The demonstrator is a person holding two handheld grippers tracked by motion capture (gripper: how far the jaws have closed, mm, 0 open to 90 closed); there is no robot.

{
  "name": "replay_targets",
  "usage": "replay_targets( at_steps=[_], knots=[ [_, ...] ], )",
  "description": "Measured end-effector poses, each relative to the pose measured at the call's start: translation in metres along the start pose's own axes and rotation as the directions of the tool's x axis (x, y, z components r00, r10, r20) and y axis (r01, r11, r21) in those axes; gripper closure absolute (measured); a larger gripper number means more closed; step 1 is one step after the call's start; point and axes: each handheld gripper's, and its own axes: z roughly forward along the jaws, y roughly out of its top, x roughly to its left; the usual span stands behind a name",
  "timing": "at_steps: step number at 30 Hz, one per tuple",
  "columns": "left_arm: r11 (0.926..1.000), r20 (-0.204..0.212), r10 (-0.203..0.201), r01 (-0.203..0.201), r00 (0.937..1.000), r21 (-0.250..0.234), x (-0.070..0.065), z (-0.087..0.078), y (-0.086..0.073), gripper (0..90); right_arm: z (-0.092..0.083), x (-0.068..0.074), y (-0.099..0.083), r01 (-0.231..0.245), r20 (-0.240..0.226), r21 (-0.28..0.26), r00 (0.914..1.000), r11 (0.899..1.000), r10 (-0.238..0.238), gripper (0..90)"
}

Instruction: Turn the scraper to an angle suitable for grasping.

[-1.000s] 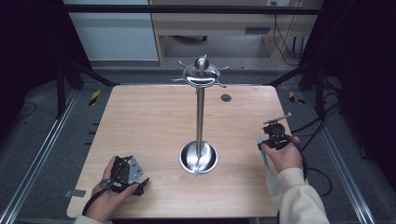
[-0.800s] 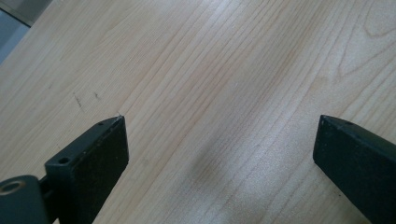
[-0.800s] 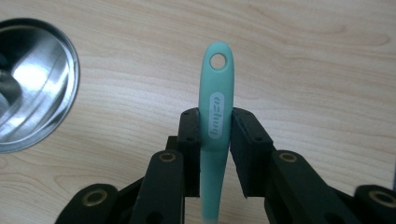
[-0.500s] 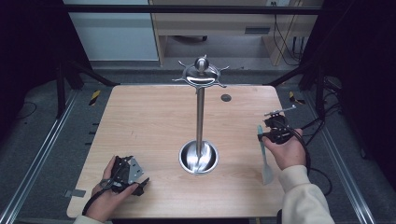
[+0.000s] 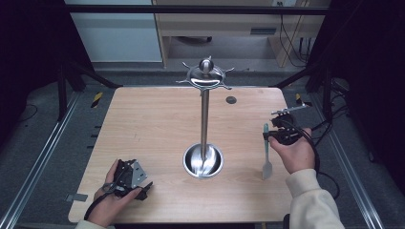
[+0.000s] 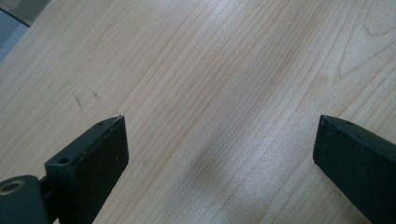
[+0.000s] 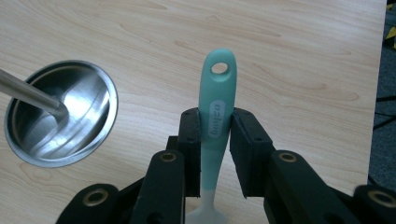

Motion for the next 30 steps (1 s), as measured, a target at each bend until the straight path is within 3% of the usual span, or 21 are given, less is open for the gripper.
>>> replay_targets(
  at_steps=[17, 25, 30],
  knots=[
    [1.0000, 0.001, 0.000, 0.000, 1.0000, 0.001, 0.000, 0.000, 0.000, 3.1, -0.024, 0.013, 0.012, 0.037, 0.001, -0.073, 0.9993, 0.997, -0.037, 74.7],
    [1.0000, 0.001, 0.000, 0.000, 1.0000, 0.002, 0.000, 0.000, 0.000, 3.2, -0.036, 0.021, 0.016, 0.065, -0.002, -0.120, 0.9979, 0.991, -0.065, 74.7],
    [1.0000, 0.001, 0.000, 0.000, 1.0000, 0.002, 0.000, 0.000, 0.000, 3.2, -0.046, 0.027, 0.019, 0.099, -0.014, -0.168, 0.9946, 0.981, -0.102, 74.7]
  ],
)
